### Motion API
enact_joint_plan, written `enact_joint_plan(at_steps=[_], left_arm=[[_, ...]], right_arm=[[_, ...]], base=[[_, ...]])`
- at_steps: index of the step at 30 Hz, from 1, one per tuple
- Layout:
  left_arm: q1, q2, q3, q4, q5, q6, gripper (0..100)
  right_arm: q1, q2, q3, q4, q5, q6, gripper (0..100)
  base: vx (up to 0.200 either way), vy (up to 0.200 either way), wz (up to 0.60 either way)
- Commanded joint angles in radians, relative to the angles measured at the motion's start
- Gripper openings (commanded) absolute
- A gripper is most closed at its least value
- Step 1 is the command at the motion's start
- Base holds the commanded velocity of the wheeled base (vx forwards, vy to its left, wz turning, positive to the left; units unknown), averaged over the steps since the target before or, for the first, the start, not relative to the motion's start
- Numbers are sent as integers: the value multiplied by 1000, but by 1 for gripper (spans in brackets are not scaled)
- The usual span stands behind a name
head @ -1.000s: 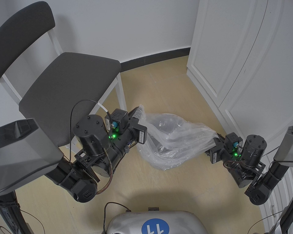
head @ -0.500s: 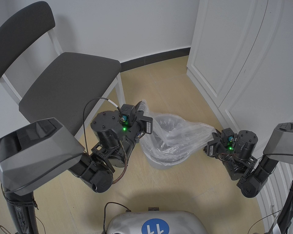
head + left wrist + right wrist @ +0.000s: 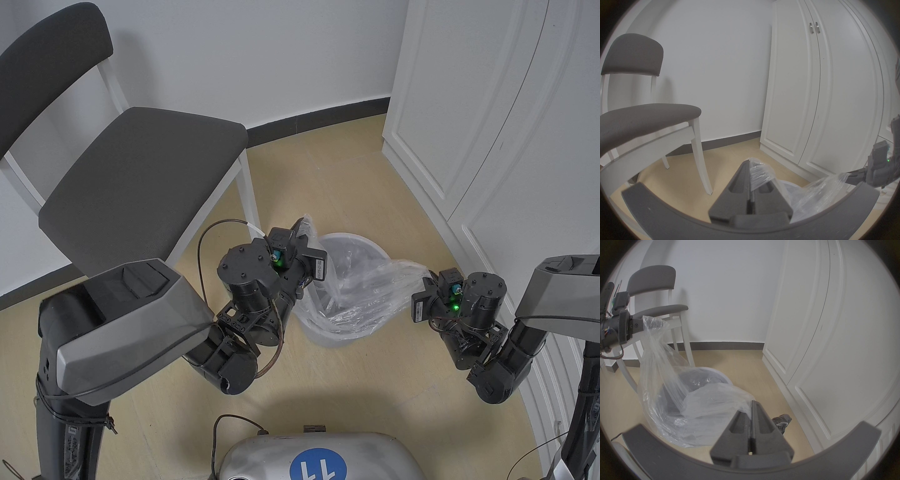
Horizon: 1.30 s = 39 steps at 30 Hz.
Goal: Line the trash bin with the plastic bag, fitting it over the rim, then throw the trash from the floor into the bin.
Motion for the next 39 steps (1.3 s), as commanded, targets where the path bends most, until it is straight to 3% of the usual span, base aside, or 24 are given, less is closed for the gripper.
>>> enact_joint_plan(at_steps=[1,14,18,27,39], left_arm=[[0,39,-15,-5,-1,1,0],[-26,109,-77,-14,1,-35,0],[-26,142,-153,-10,1,-73,0],[-15,194,-206,101,7,-165,0],[89,249,-335,183,7,-170,0]], right_arm=[[1,39,-9,-18,0,0,0],[-12,67,-29,-18,-12,-1,0],[-70,23,-40,-18,-27,-18,0],[-93,27,-25,-18,-27,-38,0],[-117,81,-48,-18,-29,-52,0]], base=[[0,0,0],[0,0,0],[0,0,0],[0,0,0],[0,0,0]])
